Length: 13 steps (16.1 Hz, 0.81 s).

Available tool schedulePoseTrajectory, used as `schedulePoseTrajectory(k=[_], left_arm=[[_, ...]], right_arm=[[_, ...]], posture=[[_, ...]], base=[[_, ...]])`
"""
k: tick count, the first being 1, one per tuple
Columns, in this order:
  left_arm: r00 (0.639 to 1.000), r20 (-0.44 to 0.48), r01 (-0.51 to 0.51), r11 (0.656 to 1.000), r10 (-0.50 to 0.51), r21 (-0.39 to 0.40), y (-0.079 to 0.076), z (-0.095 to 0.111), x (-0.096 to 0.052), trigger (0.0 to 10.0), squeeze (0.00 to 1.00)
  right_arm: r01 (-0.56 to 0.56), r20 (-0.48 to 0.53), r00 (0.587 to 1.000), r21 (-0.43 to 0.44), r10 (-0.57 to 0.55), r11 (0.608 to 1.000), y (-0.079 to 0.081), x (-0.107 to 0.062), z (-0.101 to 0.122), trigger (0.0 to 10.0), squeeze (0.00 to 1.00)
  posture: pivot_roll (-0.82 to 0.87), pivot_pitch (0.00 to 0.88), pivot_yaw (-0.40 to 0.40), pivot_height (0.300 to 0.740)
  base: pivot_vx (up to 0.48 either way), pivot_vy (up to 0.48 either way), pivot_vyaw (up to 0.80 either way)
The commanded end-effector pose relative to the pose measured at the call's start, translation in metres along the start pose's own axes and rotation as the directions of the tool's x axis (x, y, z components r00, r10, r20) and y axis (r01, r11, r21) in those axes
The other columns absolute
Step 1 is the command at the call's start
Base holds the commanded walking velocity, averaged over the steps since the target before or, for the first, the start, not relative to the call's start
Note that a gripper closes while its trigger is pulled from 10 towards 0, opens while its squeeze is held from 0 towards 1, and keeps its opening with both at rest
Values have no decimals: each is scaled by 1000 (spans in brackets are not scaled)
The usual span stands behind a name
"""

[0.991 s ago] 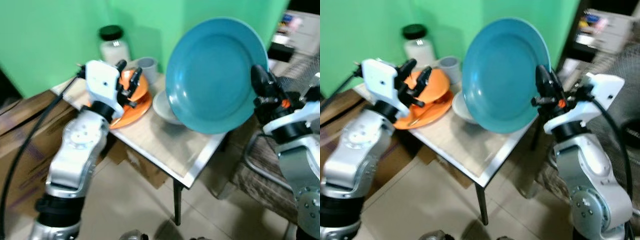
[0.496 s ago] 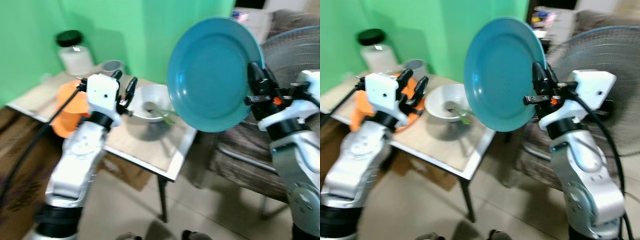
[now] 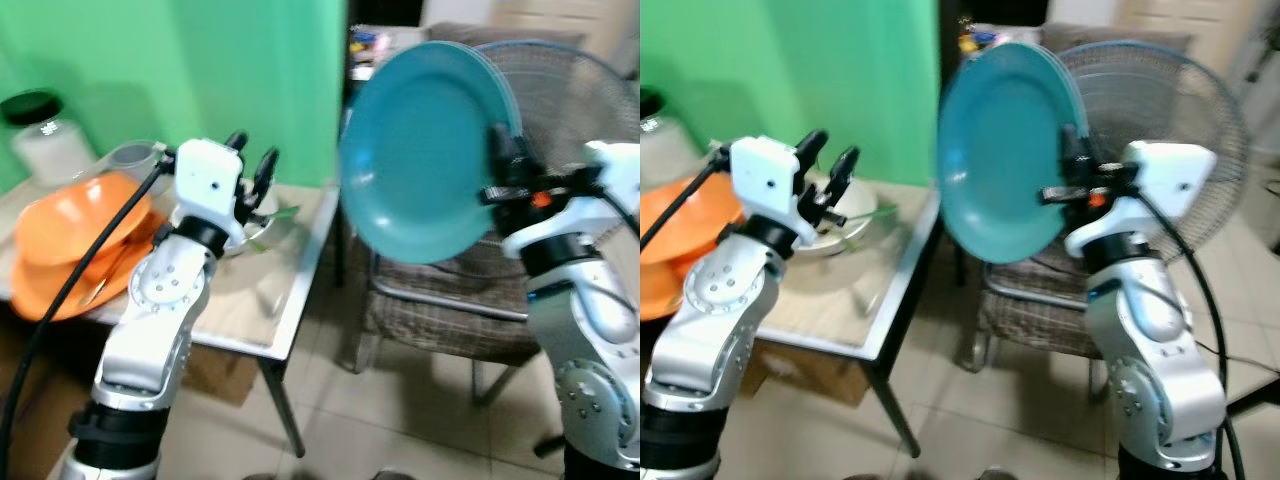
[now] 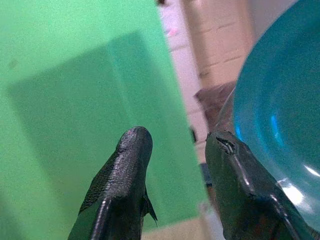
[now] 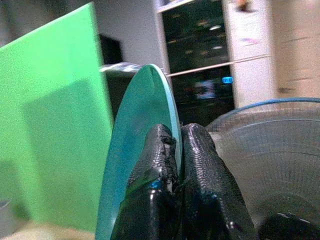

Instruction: Setting the table

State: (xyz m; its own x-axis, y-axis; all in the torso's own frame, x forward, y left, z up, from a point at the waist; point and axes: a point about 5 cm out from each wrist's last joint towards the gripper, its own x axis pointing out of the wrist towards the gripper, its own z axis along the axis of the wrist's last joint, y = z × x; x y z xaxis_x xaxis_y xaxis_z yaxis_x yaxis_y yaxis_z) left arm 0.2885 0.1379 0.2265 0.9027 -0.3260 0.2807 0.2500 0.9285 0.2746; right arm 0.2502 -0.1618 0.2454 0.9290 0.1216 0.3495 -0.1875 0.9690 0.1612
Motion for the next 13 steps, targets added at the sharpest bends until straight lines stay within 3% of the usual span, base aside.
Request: schedulePoseTrajectory(k=[1, 3, 6, 9, 13], left_arm=[[1000, -9, 12, 1000, -12, 3, 1, -1, 0, 10000, 0], [999, -30, 30, 1000, -30, -5, 0, -5, 2, 10000, 0], [996, -83, 18, 999, -21, -37, -4, -19, -1, 10000, 0], [985, -172, -9, 1000, 10, 8, -10, -38, -8, 10000, 0], [981, -189, -39, 999, 40, 6, -4, -40, -16, 10000, 0]], right_arm=[[-20, 62, 998, 42, 18, 999, 4, 1, 12, 10000, 0], [22, 108, 994, 60, -29, 998, -3, 1, 21, 10000, 0], [17, 69, 998, -54, -13, 998, -1, -7, 17, 10000, 0], [43, -18, 999, -124, -45, 991, -5, -15, -5, 10000, 0], [54, -87, 994, -142, -67, 988, -2, -12, -22, 10000, 0]], posture=[[39, 0, 46, 740], [22, 0, 66, 740], [-10, 0, 86, 740], [18, 0, 55, 740], [44, 0, 22, 740]], base=[[0, 0, -800], [0, 0, -800], [0, 0, -800], [0, 0, -800], [0, 0, -800]])
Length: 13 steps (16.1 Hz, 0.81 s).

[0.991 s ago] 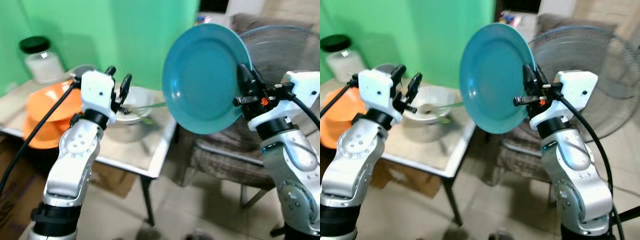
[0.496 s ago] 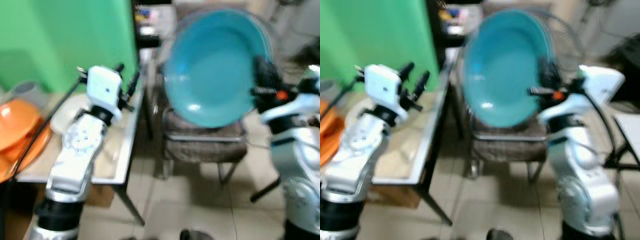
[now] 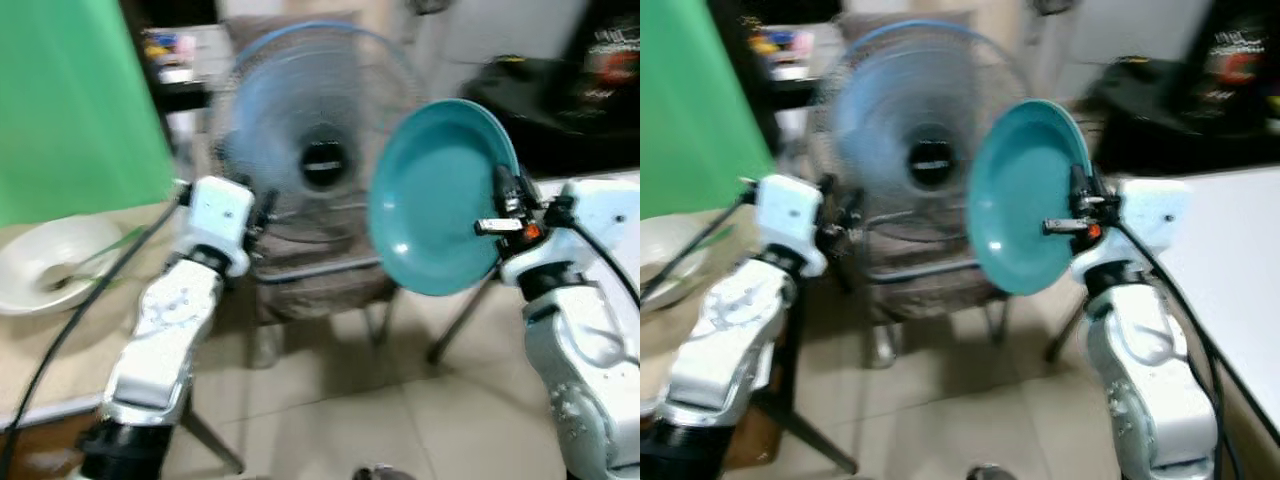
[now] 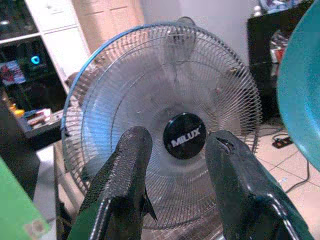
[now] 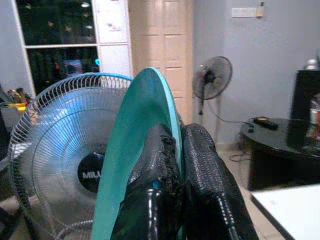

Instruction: Setting the table

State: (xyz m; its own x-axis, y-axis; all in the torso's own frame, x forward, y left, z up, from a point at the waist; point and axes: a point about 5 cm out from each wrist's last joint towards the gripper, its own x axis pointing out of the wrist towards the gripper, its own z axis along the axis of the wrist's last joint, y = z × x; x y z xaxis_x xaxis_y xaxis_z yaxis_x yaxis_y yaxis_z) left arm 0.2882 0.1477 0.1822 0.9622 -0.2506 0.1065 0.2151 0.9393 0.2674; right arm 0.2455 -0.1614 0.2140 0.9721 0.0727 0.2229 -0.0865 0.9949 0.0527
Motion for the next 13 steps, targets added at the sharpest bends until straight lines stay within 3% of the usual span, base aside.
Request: schedulePoseTrajectory(k=[1, 2, 4, 8, 11, 13], left_arm=[[1000, 4, -18, 1000, 18, 4, 2, -1, -1, 10000, 0], [1000, -2, -8, 1000, 8, -15, -2, -4, 2, 10000, 0], [1000, 5, 15, 999, -15, -32, -10, -4, 6, 10000, 0], [999, -16, 47, 998, -48, -31, -21, -7, 7, 10000, 0], [999, -8, 43, 998, -43, -50, -18, -3, 7, 10000, 0], [999, 4, 40, 998, -40, -41, -15, -2, 11, 10000, 0]], right_arm=[[6, 11, 1000, -26, -6, 1000, 3, 3, 1, 10000, 0], [12, -12, 1000, -77, -13, 997, 3, 0, -1, 10000, 0], [17, -20, 1000, -92, -19, 996, 2, -1, -3, 10000, 0], [43, -55, 997, -93, -48, 995, 1, -8, -12, 10000, 0], [21, -32, 999, -93, -24, 995, 7, 3, -8, 10000, 0], [33, 22, 999, -88, -32, 996, 7, 5, 2, 10000, 0]], posture=[[13, 0, 43, 740], [0, 0, 52, 740], [-14, 0, 67, 740], [-12, 0, 71, 740], [6, 0, 65, 740], [-17, 0, 83, 740]], base=[[0, 0, -800], [0, 0, -800], [0, 0, -800], [0, 0, 0], [0, 0, -800], [0, 0, 0]])
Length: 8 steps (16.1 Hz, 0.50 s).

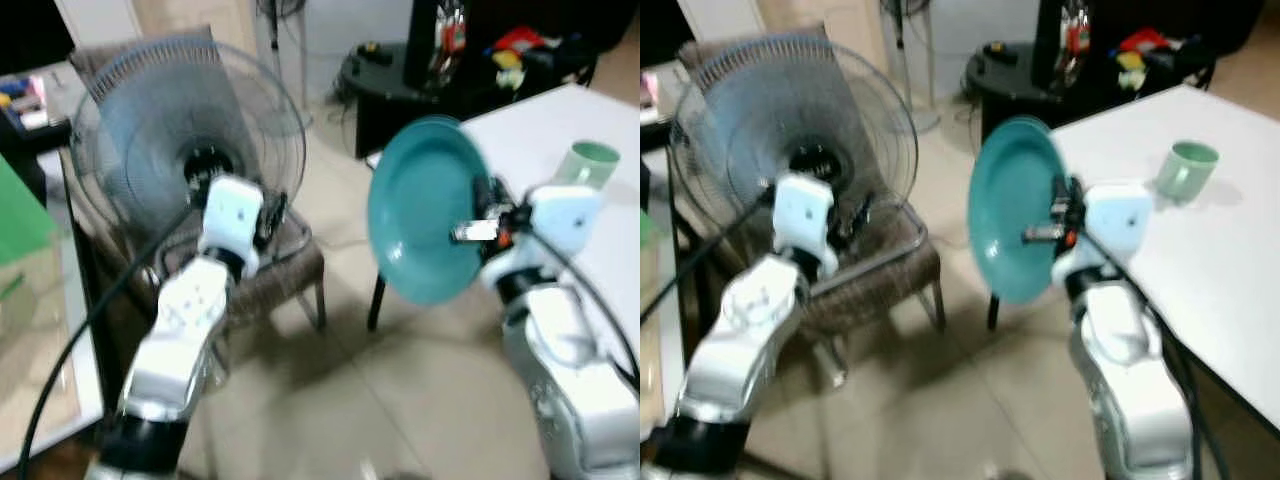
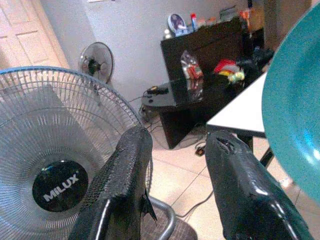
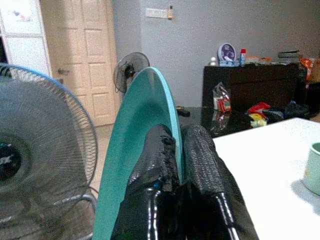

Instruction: Setting the table

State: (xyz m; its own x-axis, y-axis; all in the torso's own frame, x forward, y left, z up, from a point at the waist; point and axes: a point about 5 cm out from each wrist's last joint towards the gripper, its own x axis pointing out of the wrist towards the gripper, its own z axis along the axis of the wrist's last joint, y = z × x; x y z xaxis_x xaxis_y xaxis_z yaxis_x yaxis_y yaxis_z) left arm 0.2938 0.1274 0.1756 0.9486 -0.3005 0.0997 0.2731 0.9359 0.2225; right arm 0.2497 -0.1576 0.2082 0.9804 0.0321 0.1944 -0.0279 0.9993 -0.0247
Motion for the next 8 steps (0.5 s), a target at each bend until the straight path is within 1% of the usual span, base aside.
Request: schedulePoseTrajectory(k=[1, 2, 3, 4, 6, 7, 8], left_arm=[[1000, 0, -5, 1000, 5, 9, 5, 0, 4, 10000, 0], [1000, 7, 6, 1000, -6, 5, 2, 3, 7, 10000, 0], [1000, 4, 4, 1000, -4, 3, 2, 3, 7, 10000, 0], [1000, -3, 4, 1000, -4, -2, 1, 2, 7, 10000, 0], [1000, -5, 6, 1000, -7, -13, 0, 2, 6, 10000, 0], [1000, -14, 4, 1000, -3, 2, 0, -2, 4, 10000, 0], [1000, -17, -1, 1000, 1, 9, 2, -2, 2, 10000, 0]], right_arm=[[-4, 65, 998, 8, 3, 1000, 3, 0, 13, 10000, 0], [-8, 68, 998, 17, 6, 1000, 3, -2, 15, 10000, 0], [-11, 56, 998, 17, 10, 1000, 4, -3, 13, 10000, 0], [-13, 34, 999, 10, 13, 1000, 4, -5, 9, 10000, 0], [-11, 20, 1000, 10, 10, 1000, 2, -7, 9, 10000, 0], [-3, -12, 1000, 34, 3, 999, -1, -11, 2, 10000, 0], [4, -34, 999, 40, -3, 999, -1, -12, -2, 10000, 0]], posture=[[-32, 0, 94, 740], [-38, 0, 98, 740], [-41, 0, 102, 740], [-47, 0, 106, 740], [-39, 0, 101, 740], [-19, 0, 79, 740], [-19, 0, 79, 740]], base=[[0, 0, 0], [0, 0, 0], [0, 0, -800], [0, 262, 0], [0, 360, 0], [0, 465, -800], [0, 472, -800]])
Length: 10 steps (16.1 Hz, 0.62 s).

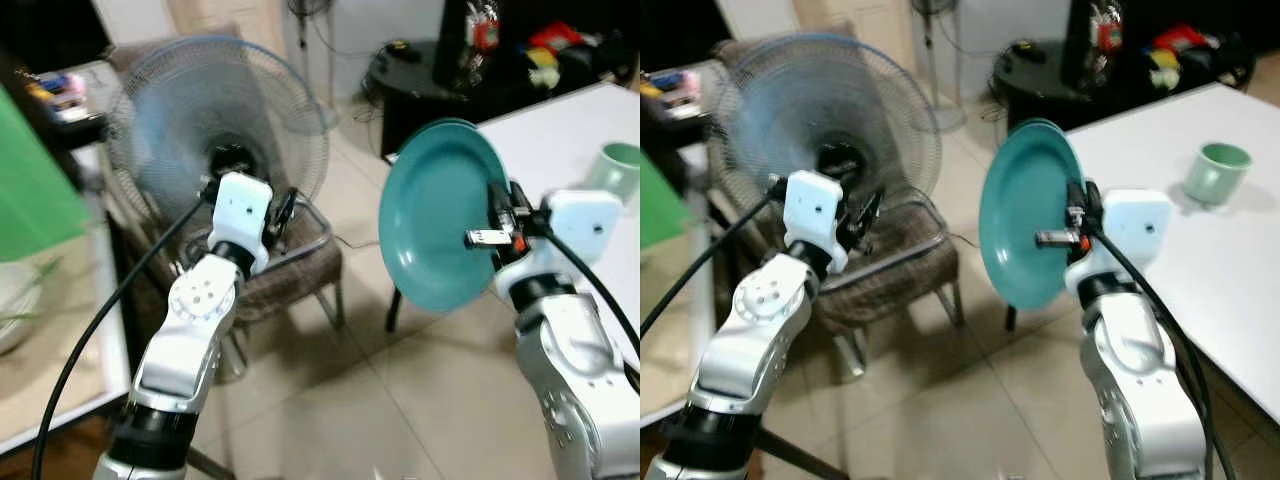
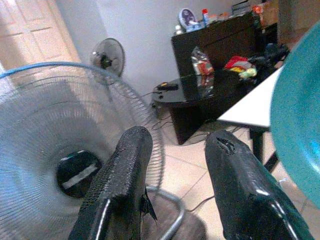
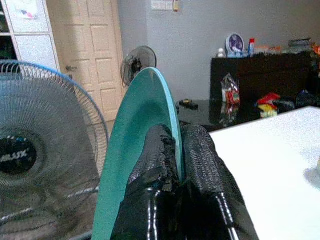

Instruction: Setting the table

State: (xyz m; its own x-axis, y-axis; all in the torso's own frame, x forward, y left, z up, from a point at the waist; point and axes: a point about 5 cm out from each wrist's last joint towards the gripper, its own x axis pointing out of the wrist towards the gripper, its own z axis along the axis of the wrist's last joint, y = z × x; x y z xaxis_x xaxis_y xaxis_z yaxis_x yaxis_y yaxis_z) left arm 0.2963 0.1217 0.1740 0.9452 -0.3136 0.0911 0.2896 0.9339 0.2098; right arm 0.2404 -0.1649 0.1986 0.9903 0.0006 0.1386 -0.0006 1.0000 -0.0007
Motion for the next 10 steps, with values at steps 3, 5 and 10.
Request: schedulePoseTrajectory(k=[3, 5, 10], left_arm=[[999, -14, -40, 999, 41, 33, 16, 0, -1, 10000, 0], [999, -13, -49, 997, 49, 53, 18, 0, 2, 10000, 0], [1000, -21, 11, 999, -10, 51, 12, -1, 12, 10000, 0]], right_arm=[[-32, 13, 999, 40, 32, 999, 8, 0, 5, 10000, 0], [-15, 8, 1000, 40, 15, 999, 7, -3, 4, 10000, 0], [51, 2, 999, 36, -51, 998, 0, -9, 3, 10000, 0]], posture=[[-14, 0, 75, 740], [-37, 0, 100, 740], [-71, 0, 139, 740]], base=[[0, 480, -533], [0, 94, 0], [0, -288, -640]])
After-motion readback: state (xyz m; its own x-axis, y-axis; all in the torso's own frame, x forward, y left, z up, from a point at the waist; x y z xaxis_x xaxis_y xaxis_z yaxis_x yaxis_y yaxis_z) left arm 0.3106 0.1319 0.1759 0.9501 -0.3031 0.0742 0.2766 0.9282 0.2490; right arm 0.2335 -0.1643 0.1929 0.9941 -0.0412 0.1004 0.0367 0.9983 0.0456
